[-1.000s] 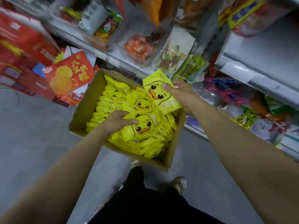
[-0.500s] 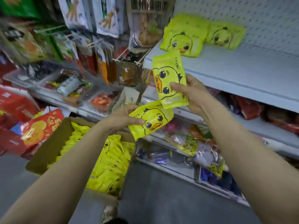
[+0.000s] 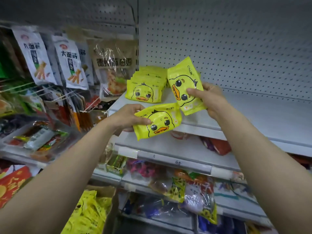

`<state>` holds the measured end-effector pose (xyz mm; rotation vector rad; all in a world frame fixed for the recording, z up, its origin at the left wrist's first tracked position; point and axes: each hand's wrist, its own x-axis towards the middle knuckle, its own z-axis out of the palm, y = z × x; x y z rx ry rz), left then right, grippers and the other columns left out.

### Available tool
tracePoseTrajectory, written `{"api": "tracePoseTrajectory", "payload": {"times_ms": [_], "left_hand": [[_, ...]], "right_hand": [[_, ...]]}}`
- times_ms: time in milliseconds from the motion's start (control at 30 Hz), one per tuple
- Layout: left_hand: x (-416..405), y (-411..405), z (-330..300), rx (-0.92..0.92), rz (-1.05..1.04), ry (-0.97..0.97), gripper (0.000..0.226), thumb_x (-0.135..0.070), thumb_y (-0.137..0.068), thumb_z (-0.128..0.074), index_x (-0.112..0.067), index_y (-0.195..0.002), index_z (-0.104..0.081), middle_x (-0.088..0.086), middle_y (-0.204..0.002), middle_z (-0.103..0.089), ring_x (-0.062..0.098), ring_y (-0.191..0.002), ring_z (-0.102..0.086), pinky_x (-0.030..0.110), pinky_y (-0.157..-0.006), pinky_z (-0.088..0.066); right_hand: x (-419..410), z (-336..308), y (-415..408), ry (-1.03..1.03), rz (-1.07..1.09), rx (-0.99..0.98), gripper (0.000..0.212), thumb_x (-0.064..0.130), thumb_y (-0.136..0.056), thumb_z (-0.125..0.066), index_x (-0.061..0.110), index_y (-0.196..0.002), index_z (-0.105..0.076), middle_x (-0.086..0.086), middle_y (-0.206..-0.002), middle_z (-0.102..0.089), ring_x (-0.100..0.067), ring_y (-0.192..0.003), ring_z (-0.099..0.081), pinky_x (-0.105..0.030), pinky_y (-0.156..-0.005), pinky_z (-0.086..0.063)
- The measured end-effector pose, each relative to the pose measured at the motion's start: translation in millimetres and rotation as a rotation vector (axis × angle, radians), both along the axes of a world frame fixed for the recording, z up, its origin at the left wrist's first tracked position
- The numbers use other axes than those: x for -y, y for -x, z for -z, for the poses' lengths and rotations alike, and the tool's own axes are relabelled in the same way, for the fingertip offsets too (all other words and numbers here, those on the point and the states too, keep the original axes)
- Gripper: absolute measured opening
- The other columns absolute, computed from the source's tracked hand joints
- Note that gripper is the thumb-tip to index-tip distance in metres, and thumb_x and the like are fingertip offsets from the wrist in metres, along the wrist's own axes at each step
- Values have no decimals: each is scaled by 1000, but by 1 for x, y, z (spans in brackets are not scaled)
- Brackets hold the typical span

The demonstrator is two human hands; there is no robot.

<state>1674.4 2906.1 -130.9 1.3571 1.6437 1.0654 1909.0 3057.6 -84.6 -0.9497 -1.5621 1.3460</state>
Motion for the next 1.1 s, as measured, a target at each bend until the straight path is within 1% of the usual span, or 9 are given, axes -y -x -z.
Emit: {"api": "tracePoseTrajectory", "payload": {"times_ms": [100, 167, 367, 500, 633, 733, 867, 1000, 1100], "left_hand": [[-33, 12, -14, -44, 39, -44, 41, -14, -72, -83, 2, -103, -61, 16, -108, -68, 18, -89, -66, 28, -78, -54], [-53, 20, -21, -23, 75, -45, 44, -15, -67, -86, 1, -102, -63, 15, -107, -69, 21, -95, -67, 40, -89, -52], [-100, 45, -25, -141, 216, -51, 26, -12, -74, -82, -7, -95, -68, 4, -95, -72, 10, -88, -66, 35, -88, -49], [-121, 55, -24, -167, 275, -73, 24, -17, -73, -83, -13, -94, -70, -4, -95, -72, 12, -96, -64, 33, -91, -47], [-136, 59, -25, -188, 273, -63, 35, -23, -71, -86, -16, -100, -69, -5, -110, -70, 7, -111, -60, 30, -102, -44], [-144, 58, -30, -191, 260, -64, 34, -23, -72, -85, -18, -100, -68, -8, -107, -67, 6, -110, -58, 24, -94, -43], [-150, 56, -39, -194, 222, -83, 40, -28, -70, -87, -18, -103, -68, -5, -111, -68, 8, -109, -60, 31, -98, -43], [-158, 51, -45, -204, 225, -108, 25, -19, -75, -83, -17, -95, -69, -13, -91, -70, 0, -88, -62, 17, -81, -45], [-161, 45, -43, -190, 195, -120, 24, -15, -74, -82, -16, -95, -69, -14, -87, -71, -4, -83, -62, 7, -73, -45]], "right_hand": [[-31, -12, -1, -49, 57, 54, 41, 9, -74, -83, 9, -112, -69, -1, -93, -75, -12, -71, -72, -27, -62, -58], [-54, -17, 1, -69, 85, 109, 42, 9, -73, -84, 10, -112, -69, -3, -96, -75, -14, -72, -72, -27, -63, -57], [-117, -15, 11, -156, 75, 395, 39, 8, -71, -86, 10, -107, -70, -3, -93, -73, -10, -71, -68, -18, -54, -53], [-161, 4, 24, -207, 55, 590, 50, 19, -58, -94, 13, -104, -74, -3, -100, -74, -19, -91, -70, -36, -87, -58], [-190, 15, 45, -274, 15, 760, 62, 29, -57, -94, 16, -113, -72, 0, -107, -70, -17, -102, -64, -28, -86, -50], [-208, 18, 59, -344, 15, 842, 62, 31, -63, -92, 17, -119, -70, 0, -109, -67, -16, -104, -60, -23, -81, -42], [-227, 15, 70, -491, 10, 947, 59, 36, -67, -88, 21, -121, -68, -1, -115, -64, -21, -113, -58, -26, -80, -40], [-233, 12, 76, -616, 32, 1054, 64, 37, -75, -82, 24, -133, -59, -3, -127, -60, -25, -122, -52, -36, -94, -45], [-239, 16, 78, -674, 33, 1013, 60, 36, -73, -83, 21, -128, -63, -4, -124, -64, -26, -118, -55, -34, -89, -45]]}}
